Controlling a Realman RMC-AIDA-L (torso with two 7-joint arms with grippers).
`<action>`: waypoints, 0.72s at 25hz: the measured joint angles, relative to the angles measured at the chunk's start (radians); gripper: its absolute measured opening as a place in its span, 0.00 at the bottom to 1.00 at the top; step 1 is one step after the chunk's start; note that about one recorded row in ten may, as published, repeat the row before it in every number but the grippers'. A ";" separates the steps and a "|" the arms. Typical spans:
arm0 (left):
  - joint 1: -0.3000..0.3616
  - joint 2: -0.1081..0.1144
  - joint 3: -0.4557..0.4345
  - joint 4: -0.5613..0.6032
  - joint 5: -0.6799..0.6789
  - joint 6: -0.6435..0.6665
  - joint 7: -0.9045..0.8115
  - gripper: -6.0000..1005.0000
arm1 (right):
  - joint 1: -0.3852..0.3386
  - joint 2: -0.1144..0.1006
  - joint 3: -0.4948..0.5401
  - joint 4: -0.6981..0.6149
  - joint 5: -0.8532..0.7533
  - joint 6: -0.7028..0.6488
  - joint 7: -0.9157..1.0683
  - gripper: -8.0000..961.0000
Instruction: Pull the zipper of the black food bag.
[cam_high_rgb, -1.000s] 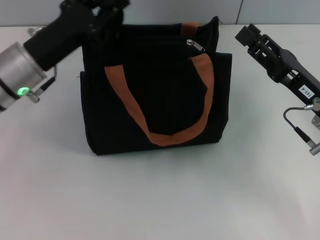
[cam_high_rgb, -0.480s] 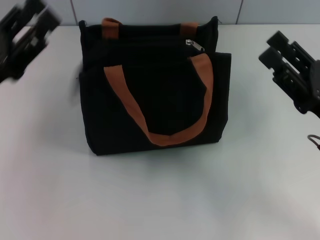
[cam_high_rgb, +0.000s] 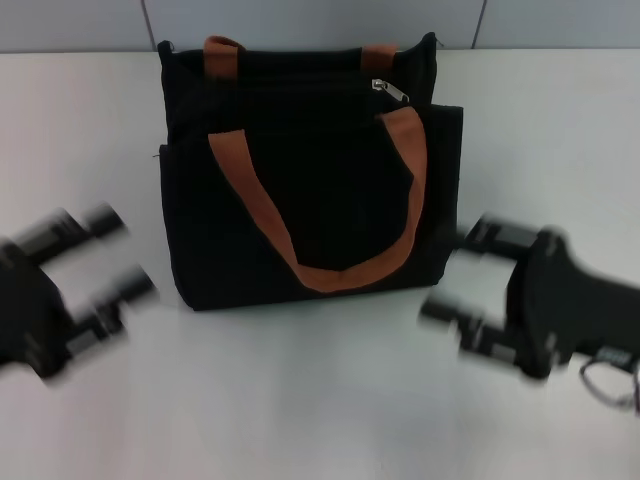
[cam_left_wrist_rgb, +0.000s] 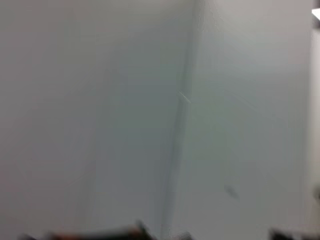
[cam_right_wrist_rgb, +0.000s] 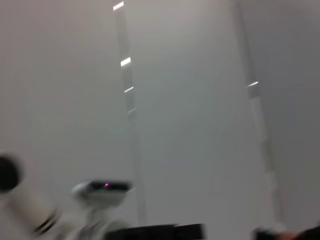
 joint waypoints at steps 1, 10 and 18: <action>-0.003 -0.004 0.028 0.017 0.094 -0.002 0.072 0.65 | 0.005 0.000 -0.030 -0.016 -0.020 -0.001 -0.008 0.66; -0.039 -0.035 0.043 0.032 0.286 -0.033 0.160 0.66 | 0.026 0.004 -0.123 -0.045 -0.062 0.070 -0.015 0.67; -0.116 -0.049 0.128 0.025 0.351 -0.031 0.096 0.68 | 0.049 0.006 -0.126 -0.036 -0.063 0.105 -0.009 0.69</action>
